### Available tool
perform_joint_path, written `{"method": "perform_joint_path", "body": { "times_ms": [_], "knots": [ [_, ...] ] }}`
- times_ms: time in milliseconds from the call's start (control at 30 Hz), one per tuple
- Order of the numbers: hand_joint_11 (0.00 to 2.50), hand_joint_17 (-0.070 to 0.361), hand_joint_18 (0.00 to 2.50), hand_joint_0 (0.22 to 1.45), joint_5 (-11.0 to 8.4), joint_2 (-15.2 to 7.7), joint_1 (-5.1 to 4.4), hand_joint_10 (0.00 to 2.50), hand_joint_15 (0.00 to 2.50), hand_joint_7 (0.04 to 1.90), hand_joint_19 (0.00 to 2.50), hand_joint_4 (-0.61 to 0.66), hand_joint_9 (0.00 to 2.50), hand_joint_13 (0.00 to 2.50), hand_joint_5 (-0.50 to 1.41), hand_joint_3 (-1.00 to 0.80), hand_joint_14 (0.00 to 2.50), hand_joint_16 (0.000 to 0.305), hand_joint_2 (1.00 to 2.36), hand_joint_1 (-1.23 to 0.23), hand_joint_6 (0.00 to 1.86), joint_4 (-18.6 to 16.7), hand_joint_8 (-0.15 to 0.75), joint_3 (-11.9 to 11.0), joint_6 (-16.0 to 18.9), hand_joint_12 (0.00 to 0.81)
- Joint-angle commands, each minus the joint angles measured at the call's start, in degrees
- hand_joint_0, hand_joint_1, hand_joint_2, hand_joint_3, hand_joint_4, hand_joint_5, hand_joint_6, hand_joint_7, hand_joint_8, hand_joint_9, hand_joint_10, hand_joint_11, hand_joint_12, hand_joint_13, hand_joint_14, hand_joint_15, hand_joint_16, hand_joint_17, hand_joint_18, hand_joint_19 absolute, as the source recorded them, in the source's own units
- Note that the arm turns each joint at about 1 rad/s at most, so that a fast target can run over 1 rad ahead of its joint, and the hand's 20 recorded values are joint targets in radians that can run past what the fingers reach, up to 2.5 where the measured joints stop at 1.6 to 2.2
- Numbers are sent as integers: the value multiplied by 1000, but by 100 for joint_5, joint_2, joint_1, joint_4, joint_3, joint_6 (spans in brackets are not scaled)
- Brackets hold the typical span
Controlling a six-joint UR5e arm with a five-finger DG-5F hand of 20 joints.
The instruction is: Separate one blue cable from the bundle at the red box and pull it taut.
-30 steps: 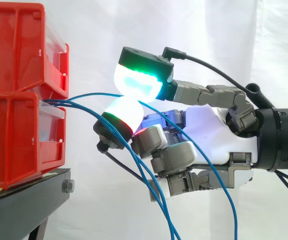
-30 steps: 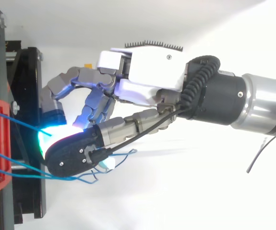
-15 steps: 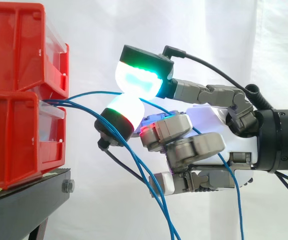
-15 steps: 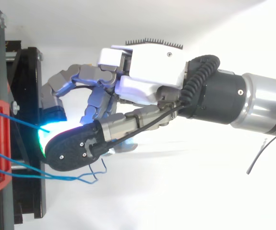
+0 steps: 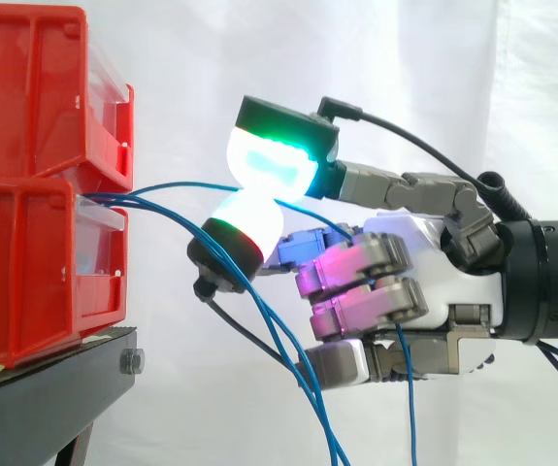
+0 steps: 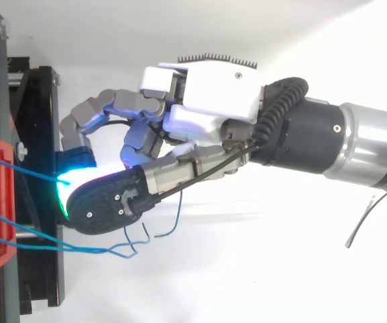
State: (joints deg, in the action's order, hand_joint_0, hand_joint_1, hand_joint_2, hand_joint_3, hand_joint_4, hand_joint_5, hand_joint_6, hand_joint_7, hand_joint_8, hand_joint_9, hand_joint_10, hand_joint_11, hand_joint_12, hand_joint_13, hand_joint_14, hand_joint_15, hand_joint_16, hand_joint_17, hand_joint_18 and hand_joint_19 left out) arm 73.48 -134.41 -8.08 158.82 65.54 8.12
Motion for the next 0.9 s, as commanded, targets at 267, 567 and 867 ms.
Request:
{"method": "perform_joint_path", "body": {
  "times_ms": [267, 567, 867],
  "knots": [
    [1746, 88, 1124, 648, -106, -7, 0, 2106, 1522, 1221, 1228, 23, 1128, 1179, -145, -50, 2010, 39, 1029, -774, 912, -343, 295, 223, -249, 348],
    [1717, 88, 1125, 646, -106, 116, 0, 2204, 1491, 1227, 1228, 26, 1111, 1155, -145, -42, 2114, 39, 1029, -773, 912, -71, 289, 214, -311, 351],
    [1703, 89, 1124, 646, -123, 538, -9, 2227, 1465, 1231, 1223, 27, 1108, 1151, -145, -44, 2140, 40, 1029, -773, 912, 685, 296, 284, -495, 349]
  ]
}}
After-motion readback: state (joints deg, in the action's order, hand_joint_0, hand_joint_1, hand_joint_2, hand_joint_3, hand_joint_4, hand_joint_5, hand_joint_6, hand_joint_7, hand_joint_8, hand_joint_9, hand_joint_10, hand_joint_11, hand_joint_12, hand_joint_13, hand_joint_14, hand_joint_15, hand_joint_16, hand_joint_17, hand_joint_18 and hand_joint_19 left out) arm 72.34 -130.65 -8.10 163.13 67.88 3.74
